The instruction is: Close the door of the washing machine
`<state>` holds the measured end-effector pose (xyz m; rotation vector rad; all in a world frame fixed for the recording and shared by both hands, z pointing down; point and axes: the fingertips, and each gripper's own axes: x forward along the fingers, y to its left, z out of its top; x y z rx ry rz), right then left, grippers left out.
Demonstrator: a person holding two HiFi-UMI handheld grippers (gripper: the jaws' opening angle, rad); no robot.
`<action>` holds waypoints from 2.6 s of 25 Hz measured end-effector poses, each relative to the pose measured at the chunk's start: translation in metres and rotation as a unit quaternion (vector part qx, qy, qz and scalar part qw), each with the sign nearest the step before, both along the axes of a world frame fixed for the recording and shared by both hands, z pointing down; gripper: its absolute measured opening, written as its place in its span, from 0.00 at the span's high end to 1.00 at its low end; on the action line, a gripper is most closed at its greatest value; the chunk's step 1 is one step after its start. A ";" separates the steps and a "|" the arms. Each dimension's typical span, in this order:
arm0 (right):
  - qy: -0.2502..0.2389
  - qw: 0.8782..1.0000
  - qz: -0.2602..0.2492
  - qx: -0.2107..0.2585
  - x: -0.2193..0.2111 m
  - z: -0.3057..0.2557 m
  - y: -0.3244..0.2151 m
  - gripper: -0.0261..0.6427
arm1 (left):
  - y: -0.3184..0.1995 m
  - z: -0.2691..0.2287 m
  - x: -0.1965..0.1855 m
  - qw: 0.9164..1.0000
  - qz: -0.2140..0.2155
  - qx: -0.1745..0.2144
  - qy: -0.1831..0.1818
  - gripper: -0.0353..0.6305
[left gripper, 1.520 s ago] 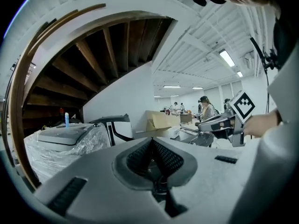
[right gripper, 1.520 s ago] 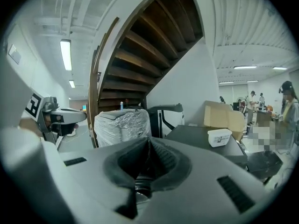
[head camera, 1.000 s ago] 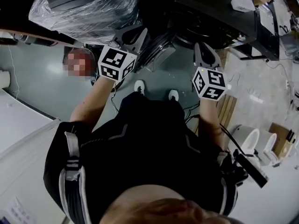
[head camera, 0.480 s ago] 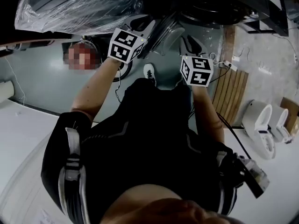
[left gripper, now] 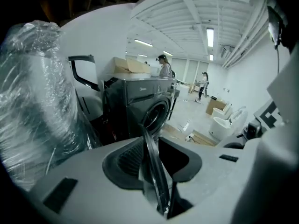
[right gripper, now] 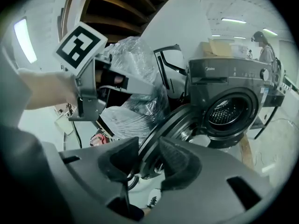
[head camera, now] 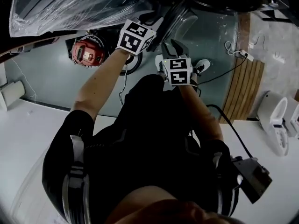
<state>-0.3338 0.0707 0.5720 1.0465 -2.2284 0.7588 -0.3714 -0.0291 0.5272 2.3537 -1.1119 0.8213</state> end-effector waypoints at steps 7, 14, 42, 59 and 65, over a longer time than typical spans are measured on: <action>-0.004 0.998 0.025 -0.052 -0.035 0.058 0.016 0.68 | 0.001 0.056 0.005 0.998 0.026 -0.042 -0.035 0.80; -0.018 0.993 0.071 -0.095 -0.057 0.104 0.022 0.67 | -0.008 0.086 0.008 0.996 0.054 -0.049 -0.048 0.79; -0.002 0.974 0.111 -0.197 -0.051 0.168 0.058 0.79 | 0.005 0.099 0.045 0.992 0.080 -0.043 -0.086 0.82; 0.051 0.955 0.169 -0.238 0.105 0.175 0.077 0.81 | 0.017 0.103 0.140 0.992 0.067 -0.076 -0.076 0.81; 0.068 0.955 0.170 -0.231 0.163 0.176 0.069 0.81 | 0.014 0.103 0.175 0.992 0.055 -0.086 -0.081 0.80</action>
